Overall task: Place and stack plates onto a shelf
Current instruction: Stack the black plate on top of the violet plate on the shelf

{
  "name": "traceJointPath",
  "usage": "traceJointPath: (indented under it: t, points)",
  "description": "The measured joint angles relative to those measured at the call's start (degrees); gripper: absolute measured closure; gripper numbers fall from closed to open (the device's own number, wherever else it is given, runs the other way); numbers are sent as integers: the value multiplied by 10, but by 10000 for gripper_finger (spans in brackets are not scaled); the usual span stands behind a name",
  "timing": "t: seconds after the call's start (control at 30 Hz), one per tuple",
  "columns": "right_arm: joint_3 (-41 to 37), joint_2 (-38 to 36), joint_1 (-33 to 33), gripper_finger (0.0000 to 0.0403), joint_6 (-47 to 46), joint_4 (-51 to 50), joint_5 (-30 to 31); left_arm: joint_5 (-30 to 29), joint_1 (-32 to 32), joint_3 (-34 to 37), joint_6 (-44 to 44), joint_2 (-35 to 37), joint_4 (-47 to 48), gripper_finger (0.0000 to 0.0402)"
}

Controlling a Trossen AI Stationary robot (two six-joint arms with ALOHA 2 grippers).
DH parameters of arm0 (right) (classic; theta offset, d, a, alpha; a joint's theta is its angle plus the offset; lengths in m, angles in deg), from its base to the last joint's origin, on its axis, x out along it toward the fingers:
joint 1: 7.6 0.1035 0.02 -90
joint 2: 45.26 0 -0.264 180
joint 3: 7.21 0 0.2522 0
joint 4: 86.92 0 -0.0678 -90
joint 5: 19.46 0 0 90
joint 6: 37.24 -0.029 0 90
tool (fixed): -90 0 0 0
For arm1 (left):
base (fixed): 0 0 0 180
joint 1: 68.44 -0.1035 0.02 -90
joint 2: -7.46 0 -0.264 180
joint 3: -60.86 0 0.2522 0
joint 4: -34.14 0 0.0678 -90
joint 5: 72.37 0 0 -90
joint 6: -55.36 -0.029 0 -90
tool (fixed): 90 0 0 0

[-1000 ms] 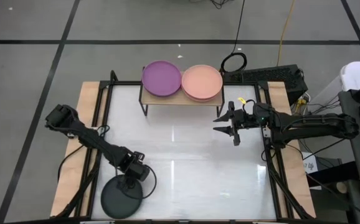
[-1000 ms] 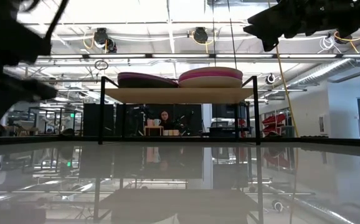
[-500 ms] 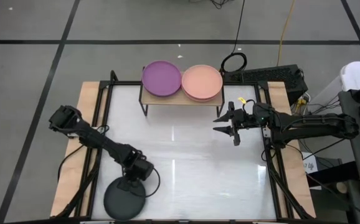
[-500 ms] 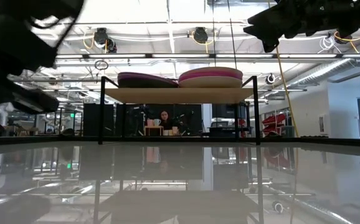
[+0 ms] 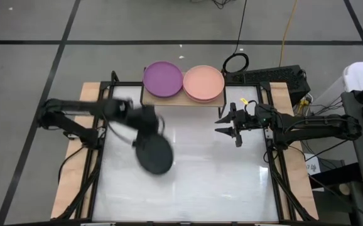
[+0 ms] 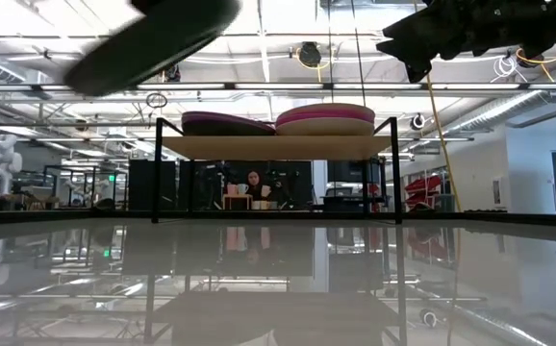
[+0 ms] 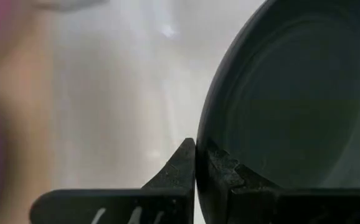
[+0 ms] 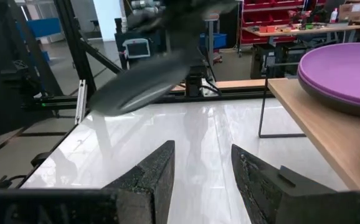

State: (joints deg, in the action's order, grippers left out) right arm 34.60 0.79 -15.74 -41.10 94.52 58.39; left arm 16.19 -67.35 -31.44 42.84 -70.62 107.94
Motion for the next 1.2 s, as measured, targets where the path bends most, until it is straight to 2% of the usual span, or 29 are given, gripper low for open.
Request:
traceJointPath:
  t: [0.17, 0.33, 0.47, 0.7, 0.87, 1.03, 1.2]
  points:
    - [0, 0, 0, 264, 0, 3, 0, 30, -155, -90, -52, -2, -6, 392]
    - [0, 0, 0, 264, 0, 4, 0, 101, -284, -140, -80, -31, -10, 392]
    - [0, 0, 0, 264, 0, 4, 1, 172, -363, -162, -53, -72, -41, 392]
    - [0, 0, 0, 264, 0, 4, 1, 199, -409, -196, -32, -144, -42, 392]
    - [0, 0, 0, 264, 0, 4, 1, 221, -484, -312, 34, -203, -31, 392]
    - [0, 0, 0, 264, 0, 4, 1, 219, -549, -430, 95, -266, 86, 392]
    - [0, 0, 0, 264, 0, 4, 1, 172, -567, -446, 101, -304, 187, 392]
